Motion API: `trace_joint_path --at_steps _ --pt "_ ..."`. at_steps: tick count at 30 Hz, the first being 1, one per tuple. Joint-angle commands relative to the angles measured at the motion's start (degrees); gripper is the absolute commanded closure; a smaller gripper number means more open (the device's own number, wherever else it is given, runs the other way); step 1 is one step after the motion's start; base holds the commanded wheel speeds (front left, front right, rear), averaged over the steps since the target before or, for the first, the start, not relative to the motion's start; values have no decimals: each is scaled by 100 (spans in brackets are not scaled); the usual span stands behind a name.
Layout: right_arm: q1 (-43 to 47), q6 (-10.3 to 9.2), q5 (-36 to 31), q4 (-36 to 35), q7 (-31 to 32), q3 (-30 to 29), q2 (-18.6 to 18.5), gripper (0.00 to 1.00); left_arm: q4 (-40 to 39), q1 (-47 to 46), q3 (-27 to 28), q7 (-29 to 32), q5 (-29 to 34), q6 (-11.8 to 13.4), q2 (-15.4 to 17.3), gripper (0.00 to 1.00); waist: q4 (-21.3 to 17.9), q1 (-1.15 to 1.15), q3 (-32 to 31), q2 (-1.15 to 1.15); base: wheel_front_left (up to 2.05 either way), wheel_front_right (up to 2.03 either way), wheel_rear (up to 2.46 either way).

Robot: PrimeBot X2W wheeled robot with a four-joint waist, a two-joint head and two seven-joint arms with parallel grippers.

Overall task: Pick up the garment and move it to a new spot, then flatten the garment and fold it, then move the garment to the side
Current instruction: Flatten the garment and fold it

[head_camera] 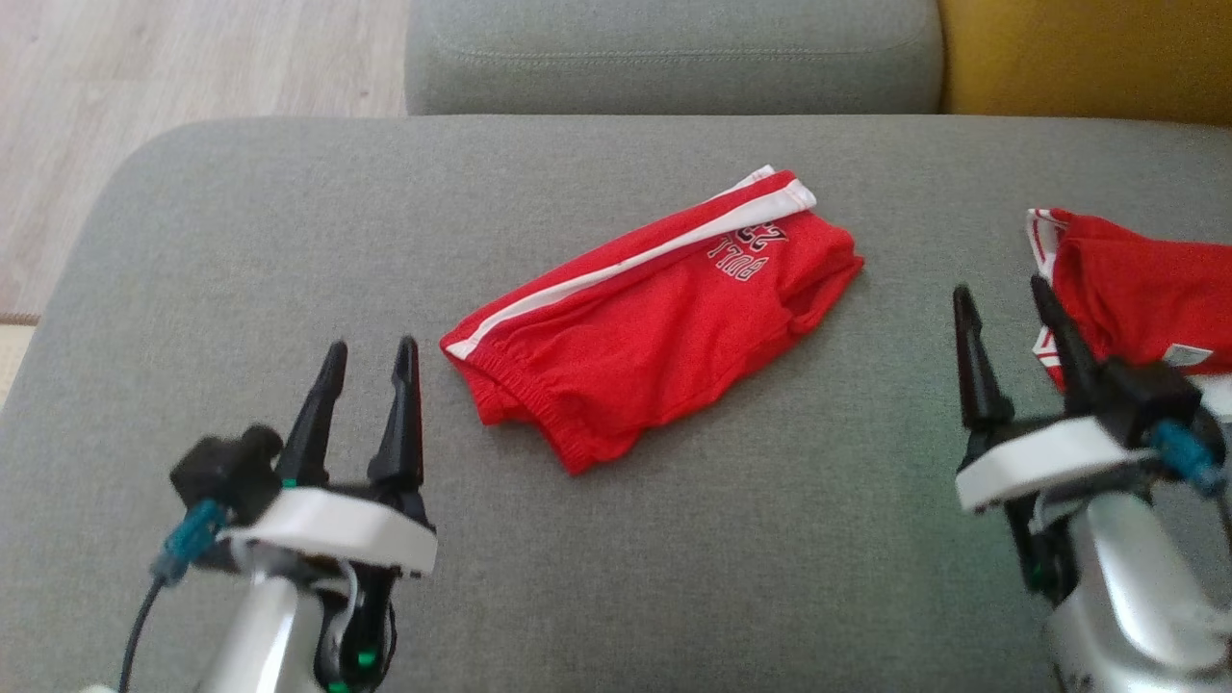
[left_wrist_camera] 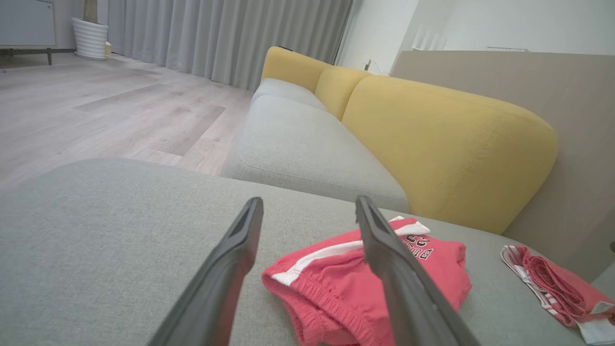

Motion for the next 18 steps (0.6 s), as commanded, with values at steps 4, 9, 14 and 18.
trace_joint_path --at_steps 4,9,14,18 --pt "306 -17 -293 -370 -62 -109 319 0 -199 233 465 -70 297 -127 -160 0 -103 1 -77 0 0 0 0" --pt "545 -17 -429 -411 -34 -212 475 0 -188 479 548 -70 509 -218 -247 0 -115 1 -77 0 0 0 0" --pt "552 -17 -475 -486 52 -285 516 0 -222 426 508 -70 440 -246 -258 0 -50 1 24 0 0 0 0" --pt "442 -17 -416 -512 198 -320 533 0 -236 262 406 -70 403 -249 -259 0 73 1 208 0 0 0 0"
